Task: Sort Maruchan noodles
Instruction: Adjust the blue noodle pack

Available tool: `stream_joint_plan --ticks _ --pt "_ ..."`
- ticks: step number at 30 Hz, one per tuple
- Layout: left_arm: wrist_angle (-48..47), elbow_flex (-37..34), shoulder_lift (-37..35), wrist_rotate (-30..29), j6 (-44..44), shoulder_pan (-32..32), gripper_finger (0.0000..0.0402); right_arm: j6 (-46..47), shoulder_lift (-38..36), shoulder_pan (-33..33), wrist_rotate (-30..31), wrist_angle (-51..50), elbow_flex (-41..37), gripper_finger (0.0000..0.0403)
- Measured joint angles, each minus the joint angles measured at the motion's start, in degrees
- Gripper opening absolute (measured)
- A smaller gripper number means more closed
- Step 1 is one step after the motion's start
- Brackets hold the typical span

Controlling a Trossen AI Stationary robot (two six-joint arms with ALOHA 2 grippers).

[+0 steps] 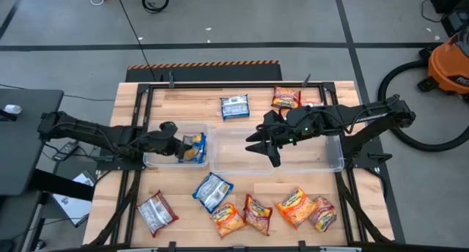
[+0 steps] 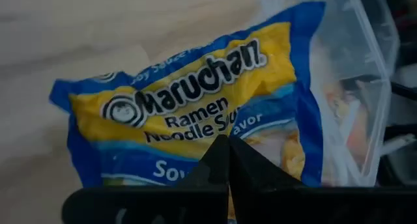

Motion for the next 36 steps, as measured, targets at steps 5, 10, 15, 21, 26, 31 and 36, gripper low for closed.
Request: stream_joint_plan --ticks 5,10,15,21,26,31,36 --pt "12.60 -8.10 -1.49 -0.01 -1.84 -0.44 0.0001 0.14 0.00 0.01 0.23 -0.07 0.00 0.0177" --pt "19.78 -11.72 -1.46 -0.40 0.21 -0.48 0.0005 0.11 0.00 -0.49 3.00 -0.07 0.00 0.0177" --pt "19.74 -12.89 -1.46 -1.04 0.42 -0.46 0.0015 0.10 0.00 -0.99 3.89 0.39 0.00 0.0177" --pt "18.10 -13.18 -1.41 -1.39 3.51 -0.40 0.0021 0.01 0.00 -1.03 6.31 0.39 0.00 0.0177" --pt "17.97 -13.18 -1.41 -1.36 4.57 -0.28 0.0057 0.00 0.00 -1.03 6.71 0.52 0.00 0.0177" --pt "17.53 -13.18 -1.43 -1.13 8.50 -0.28 0.0110 0.00 0.00 -1.03 6.75 0.61 0.00 0.0177" --pt "15.61 -13.18 -1.43 0.08 10.29 -0.28 0.0141 0.02 0.00 -1.03 6.60 0.88 0.00 0.0177"
